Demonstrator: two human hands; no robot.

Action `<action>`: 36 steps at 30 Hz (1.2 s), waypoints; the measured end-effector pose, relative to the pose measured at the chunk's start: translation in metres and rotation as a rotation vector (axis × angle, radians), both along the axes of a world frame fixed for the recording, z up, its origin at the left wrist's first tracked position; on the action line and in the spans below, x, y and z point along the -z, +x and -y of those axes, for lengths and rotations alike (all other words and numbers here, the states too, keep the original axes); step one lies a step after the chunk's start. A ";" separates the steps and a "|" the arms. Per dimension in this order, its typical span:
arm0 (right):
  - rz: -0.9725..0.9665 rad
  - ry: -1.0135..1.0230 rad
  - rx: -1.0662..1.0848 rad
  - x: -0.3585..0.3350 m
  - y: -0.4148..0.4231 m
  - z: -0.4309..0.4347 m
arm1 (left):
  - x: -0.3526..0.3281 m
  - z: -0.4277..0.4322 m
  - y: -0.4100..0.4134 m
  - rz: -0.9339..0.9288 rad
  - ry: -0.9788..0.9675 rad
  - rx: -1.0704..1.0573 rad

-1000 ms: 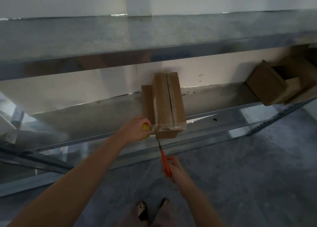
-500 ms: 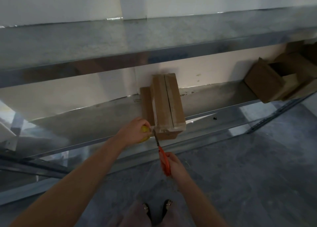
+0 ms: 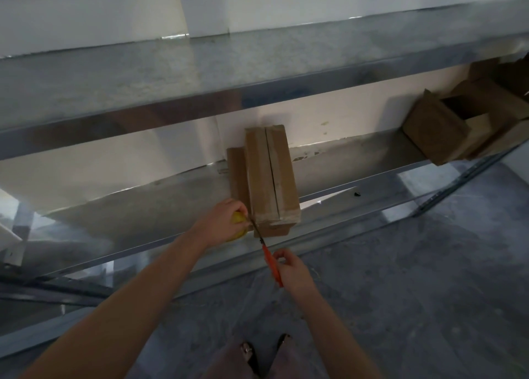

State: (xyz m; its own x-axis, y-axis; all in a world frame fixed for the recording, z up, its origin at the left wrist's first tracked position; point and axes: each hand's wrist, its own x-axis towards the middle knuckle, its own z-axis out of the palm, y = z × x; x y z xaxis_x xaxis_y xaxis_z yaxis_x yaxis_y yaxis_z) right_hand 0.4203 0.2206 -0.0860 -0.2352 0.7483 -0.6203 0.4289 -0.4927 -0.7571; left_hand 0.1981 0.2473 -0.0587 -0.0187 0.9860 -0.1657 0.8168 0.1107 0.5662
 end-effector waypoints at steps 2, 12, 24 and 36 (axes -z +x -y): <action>0.042 0.077 -0.049 -0.002 0.001 0.000 | 0.000 -0.001 -0.001 -0.020 0.002 -0.017; 0.605 0.413 -0.620 -0.001 0.012 -0.013 | 0.008 0.002 -0.008 -0.136 -0.042 0.002; 0.841 0.794 -0.258 -0.014 0.115 -0.032 | 0.012 0.002 -0.006 -0.017 -0.002 -0.010; 0.731 0.665 -0.256 0.012 0.090 -0.185 | 0.009 0.011 0.031 0.037 0.023 -0.288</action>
